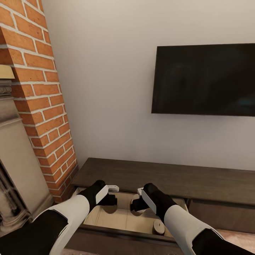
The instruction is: Place each of the two pumpkins and all three candles from the living room inside a cabinet in the living room (use any cabinet), then make sure every cabinet is closed, and position the cauldron so it is next to a table in the living room.
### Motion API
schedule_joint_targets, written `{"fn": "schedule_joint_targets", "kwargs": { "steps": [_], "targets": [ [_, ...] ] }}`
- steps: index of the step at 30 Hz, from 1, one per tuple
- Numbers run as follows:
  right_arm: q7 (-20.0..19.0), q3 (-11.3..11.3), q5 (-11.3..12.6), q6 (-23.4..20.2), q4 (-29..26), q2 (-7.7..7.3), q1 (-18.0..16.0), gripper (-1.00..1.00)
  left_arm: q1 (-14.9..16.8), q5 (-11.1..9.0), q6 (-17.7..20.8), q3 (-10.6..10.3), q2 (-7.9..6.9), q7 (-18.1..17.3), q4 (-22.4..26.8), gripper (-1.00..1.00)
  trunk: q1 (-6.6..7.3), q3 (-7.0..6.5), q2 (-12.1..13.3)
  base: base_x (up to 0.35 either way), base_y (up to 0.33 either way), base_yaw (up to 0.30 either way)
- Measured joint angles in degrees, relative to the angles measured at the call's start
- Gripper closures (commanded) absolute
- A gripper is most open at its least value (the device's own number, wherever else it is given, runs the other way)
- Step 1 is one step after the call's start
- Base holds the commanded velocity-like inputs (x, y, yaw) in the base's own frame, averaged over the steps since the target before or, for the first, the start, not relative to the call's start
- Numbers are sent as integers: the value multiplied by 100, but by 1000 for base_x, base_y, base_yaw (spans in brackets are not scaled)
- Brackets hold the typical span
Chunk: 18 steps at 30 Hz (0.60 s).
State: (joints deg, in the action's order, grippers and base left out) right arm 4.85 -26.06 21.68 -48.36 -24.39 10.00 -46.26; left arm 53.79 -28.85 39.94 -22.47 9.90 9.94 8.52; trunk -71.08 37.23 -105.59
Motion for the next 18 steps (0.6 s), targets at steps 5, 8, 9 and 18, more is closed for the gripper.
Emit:
{"fn": "schedule_joint_targets", "kwargs": {
  "steps": [5,8,9,18],
  "targets": [
    [0,0,-1,0,-1,0,0,100,-2,1,0,-1,-4,0,7,100,0,46,0,0,0,0],
    [0,1,0,0,-1,0,0,100,-1,1,0,0,-4,0,12,100,0,74,0,0,0,0],
    [0,0,-2,0,-1,0,0,100,0,1,0,0,-4,0,14,100,0,81,0,0,0,0],
    [0,0,1,0,-2,0,0,100,-2,2,-4,-1,-4,5,16,100,0,97,0,0,0,0]
  ]
}}
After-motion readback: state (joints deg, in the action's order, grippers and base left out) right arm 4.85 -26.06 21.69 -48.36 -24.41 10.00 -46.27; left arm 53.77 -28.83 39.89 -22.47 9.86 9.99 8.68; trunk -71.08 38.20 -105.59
